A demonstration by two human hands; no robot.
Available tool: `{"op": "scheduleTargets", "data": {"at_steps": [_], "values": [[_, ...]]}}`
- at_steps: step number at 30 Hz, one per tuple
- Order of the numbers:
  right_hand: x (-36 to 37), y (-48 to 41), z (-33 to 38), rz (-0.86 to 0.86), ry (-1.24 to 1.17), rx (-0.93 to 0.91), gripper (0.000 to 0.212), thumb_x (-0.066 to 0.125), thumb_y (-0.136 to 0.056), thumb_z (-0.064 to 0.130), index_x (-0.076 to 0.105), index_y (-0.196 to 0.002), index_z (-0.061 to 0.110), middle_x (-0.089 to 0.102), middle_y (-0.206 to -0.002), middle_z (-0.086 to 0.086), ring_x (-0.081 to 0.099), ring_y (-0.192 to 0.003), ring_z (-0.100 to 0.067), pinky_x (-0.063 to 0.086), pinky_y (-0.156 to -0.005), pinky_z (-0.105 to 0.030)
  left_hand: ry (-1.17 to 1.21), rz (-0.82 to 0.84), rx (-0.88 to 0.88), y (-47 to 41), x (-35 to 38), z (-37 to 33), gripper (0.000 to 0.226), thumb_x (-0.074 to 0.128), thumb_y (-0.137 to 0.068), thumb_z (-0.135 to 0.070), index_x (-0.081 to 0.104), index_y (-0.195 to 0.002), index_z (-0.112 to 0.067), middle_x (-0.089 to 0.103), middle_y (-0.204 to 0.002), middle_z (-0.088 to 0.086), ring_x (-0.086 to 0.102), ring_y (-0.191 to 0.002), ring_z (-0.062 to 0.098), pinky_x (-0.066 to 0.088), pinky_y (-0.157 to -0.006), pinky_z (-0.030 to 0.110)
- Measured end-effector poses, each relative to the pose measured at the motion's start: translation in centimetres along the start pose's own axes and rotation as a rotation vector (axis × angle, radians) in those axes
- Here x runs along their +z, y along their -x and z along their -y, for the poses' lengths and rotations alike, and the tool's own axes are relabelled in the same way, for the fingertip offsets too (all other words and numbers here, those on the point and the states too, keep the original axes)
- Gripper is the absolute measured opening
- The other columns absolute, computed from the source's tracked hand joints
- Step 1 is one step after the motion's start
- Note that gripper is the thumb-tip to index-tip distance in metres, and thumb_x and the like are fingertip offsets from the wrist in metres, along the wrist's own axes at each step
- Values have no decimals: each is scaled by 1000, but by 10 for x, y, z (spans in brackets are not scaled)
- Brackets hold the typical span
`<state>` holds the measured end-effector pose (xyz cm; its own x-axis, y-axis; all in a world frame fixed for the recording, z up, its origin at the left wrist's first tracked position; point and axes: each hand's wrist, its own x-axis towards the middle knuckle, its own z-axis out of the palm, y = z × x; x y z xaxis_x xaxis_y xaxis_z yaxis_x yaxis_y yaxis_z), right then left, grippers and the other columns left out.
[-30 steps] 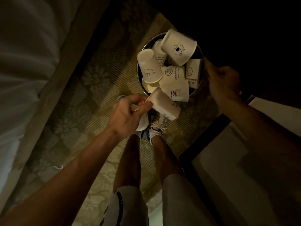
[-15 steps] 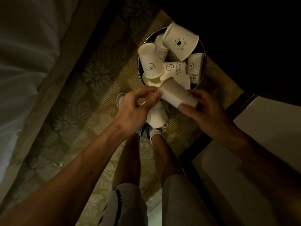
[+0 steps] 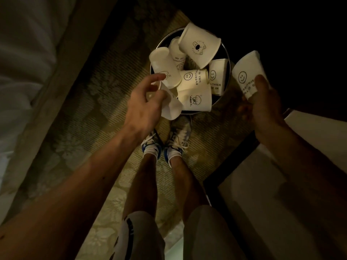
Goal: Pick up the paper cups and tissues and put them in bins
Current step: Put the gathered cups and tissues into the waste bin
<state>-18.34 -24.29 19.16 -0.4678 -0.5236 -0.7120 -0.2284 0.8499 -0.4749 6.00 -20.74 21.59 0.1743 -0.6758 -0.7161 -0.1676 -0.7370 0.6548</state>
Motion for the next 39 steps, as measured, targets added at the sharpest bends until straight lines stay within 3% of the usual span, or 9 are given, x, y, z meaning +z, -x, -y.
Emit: {"op": "scheduleTargets", "data": {"at_steps": [5, 7, 12, 17, 21, 28, 35, 37, 39], "values": [[15, -10, 6, 120, 152, -4, 52, 36, -98, 57, 57, -116, 14, 63, -83, -2, 53, -52, -8, 37, -37, -16, -21, -10, 34, -2, 7, 5, 40, 49, -88, -30, 56, -127, -38, 56, -111, -14, 56, -104, 4, 51, -79, 29], [21, -11, 8, 174, 242, -48, 54, 39, -97, 59, 50, -126, 15, 63, -94, -3, 57, -62, -12, 40, -41, -19, -36, -27, 45, -2, 7, 6, 37, 49, -93, -27, 55, -128, -37, 53, -107, -21, 55, -103, 1, 50, -79, 27], [32, -12, 13, 246, 383, -94, 61, 44, -93, 60, 36, -139, 20, 59, -118, -6, 61, -95, -30, 50, -77, -43, -76, -20, 44, -2, 5, 6, 37, 48, -97, -29, 51, -133, -35, 51, -111, -18, 55, -110, 8, 53, -90, 39], [42, -24, 21, 271, 484, -99, 61, 40, -96, 58, 36, -141, 17, 58, -125, -6, 59, -94, -26, 46, -72, -34, -72, -9, 41, -4, 5, 7, 35, 49, -95, -33, 52, -130, -39, 55, -122, -5, 55, -114, 14, 52, -94, 47], [52, -34, 27, 222, 608, -167, 63, 37, -98, 55, 29, -149, 19, 50, -140, -11, 54, -117, -32, 43, -89, -37, -62, -7, 46, -6, 6, 9, 34, 50, -95, -34, 52, -129, -39, 56, -125, -3, 55, -116, 15, 51, -95, 49], [61, -32, 24, 131, 801, -283, 57, 33, -101, 53, 30, -146, 18, 53, -134, -14, 52, -117, -32, 24, -60, -28, -58, 5, 44, -6, 5, 15, 34, 48, -100, -30, 51, -133, -34, 57, -126, 0, 56, -116, 15, 53, -94, 46], [50, -17, 26, 132, 691, -346, 70, 31, -97, 62, 8, -155, 29, 44, -148, -10, 49, -125, -32, 26, -81, -30, 3, -38, 71, -10, -5, 6, 36, 48, -101, -34, 50, -137, -30, 59, -118, -9, 61, -106, 5, 57, -82, 32], [43, -7, 29, 97, 641, -361, 69, 32, -95, 66, 20, -151, 27, 52, -137, -6, 54, -116, -26, 31, -79, -27, 26, -62, 94, -13, -3, 0, 37, 50, -101, -36, 48, -136, -27, 60, -110, -12, 64, -95, -1, 59, -73, 28], [39, 7, 30, 168, 562, -405, 62, 43, -93, 63, 37, -138, 22, 57, -111, 4, 58, -94, -8, 38, -63, -20, 81, -108, 78, -18, 3, -8, 30, 53, -100, -34, 46, -127, -24, 60, -101, -10, 66, -86, 1, 61, -68, 34]]}}
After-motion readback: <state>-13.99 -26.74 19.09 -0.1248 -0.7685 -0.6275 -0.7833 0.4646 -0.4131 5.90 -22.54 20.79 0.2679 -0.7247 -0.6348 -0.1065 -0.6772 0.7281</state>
